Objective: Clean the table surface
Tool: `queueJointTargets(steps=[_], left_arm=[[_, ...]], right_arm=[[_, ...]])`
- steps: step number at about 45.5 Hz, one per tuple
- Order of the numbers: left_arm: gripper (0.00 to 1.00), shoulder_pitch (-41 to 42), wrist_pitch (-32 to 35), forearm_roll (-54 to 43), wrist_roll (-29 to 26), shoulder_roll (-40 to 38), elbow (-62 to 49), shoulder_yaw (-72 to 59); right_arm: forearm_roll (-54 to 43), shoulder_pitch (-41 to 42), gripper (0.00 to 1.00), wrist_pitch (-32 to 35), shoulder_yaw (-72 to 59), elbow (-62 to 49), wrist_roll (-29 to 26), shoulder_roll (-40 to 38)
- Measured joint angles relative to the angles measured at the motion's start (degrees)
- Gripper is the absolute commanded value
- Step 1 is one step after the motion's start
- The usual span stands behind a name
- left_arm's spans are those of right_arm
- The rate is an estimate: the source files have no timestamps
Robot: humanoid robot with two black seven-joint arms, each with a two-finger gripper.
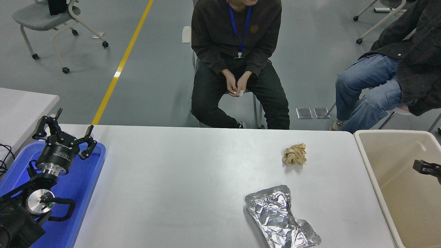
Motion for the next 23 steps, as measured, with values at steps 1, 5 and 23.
queueJointTargets(steps=[1,5,23], left_arm=[[1.00,0.00,0.00,0.00,0.00,0.00,0.00,0.00],[1.00,0.00,0.00,0.00,0.00,0.00,0.00,0.00],[1.00,0.00,0.00,0.00,-0.05,0.00,0.00,0.00]], right_arm=[[0.41,-0.08,0.98,0.00,0.11,0.14,0.02,-0.10],[1.87,-0.37,0.98,-0.07,1.29,1.44,0.08,-0.70],[3.46,-0.31,0.98,-6.09,12.65,11.65,-0.45,-4.66]])
